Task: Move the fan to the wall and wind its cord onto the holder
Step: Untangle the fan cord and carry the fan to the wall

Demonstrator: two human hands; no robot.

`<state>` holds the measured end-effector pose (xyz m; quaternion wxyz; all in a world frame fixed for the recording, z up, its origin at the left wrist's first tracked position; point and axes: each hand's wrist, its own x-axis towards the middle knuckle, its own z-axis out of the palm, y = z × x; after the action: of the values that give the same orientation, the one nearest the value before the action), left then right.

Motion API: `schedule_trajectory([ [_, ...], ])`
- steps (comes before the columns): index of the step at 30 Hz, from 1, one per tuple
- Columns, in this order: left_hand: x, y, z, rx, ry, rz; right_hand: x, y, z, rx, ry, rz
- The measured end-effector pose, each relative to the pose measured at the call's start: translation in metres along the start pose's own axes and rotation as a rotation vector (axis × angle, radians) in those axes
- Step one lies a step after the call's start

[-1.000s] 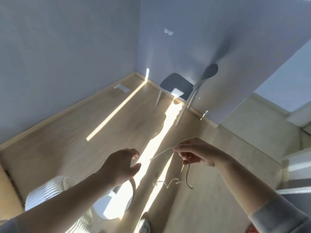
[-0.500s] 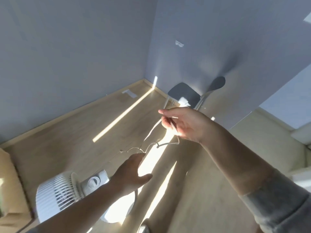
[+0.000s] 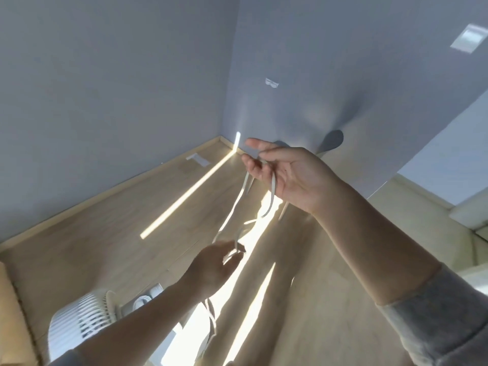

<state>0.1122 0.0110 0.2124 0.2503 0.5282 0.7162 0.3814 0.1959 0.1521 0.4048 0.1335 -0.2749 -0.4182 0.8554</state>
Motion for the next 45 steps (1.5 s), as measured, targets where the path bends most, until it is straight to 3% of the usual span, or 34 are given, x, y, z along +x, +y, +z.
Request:
schedule_trajectory([
  [3, -0.004, -0.002, 0.003, -0.039, -0.144, -0.049, 0.002, -0.003, -0.009, -0.098, 0.080, -0.031],
  [7, -0.010, -0.024, -0.009, 0.024, -0.208, -0.194, 0.006, -0.002, -0.040, -0.385, 0.269, -0.181],
  [9, -0.010, -0.029, -0.019, -0.038, -0.211, -0.339, 0.005, 0.004, -0.061, -0.631, 0.363, -0.276],
  [11, -0.008, -0.025, -0.030, -0.207, -0.171, -0.446, 0.002, 0.013, -0.079, -1.051, 0.427, -0.395],
  [14, -0.003, -0.013, -0.046, -0.415, -0.049, -0.454, -0.005, 0.033, -0.095, -1.513, 0.334, -0.491],
  [17, 0.003, -0.001, -0.059, -0.660, 0.023, -0.440, -0.010, 0.064, -0.096, -1.734, 0.222, -0.350],
  [23, 0.006, 0.023, -0.080, -0.842, 0.057, -0.433, -0.002, 0.130, -0.065, -1.568, 0.117, -0.148],
  [27, 0.009, 0.026, -0.109, -0.940, 0.200, -0.429, 0.015, 0.165, -0.038, -1.499, 0.099, -0.128],
  [32, 0.007, 0.014, -0.144, -1.241, 0.269, -0.440, 0.033, 0.210, -0.018, -1.314, 0.159, -0.305],
  [35, 0.001, 0.008, -0.159, -1.411, 0.286, -0.442, 0.042, 0.239, -0.003, -1.466, 0.224, -0.588],
  [36, 0.000, 0.006, -0.163, -1.431, 0.288, -0.441, 0.045, 0.246, 0.002, -1.523, 0.211, -0.598],
  [40, -0.005, -0.009, -0.173, -1.473, 0.298, -0.506, 0.059, 0.260, 0.004, -1.653, 0.095, -0.338],
  [45, -0.016, -0.036, -0.172, -1.570, 0.334, -0.648, 0.063, 0.269, -0.002, -1.645, 0.083, -0.259],
])
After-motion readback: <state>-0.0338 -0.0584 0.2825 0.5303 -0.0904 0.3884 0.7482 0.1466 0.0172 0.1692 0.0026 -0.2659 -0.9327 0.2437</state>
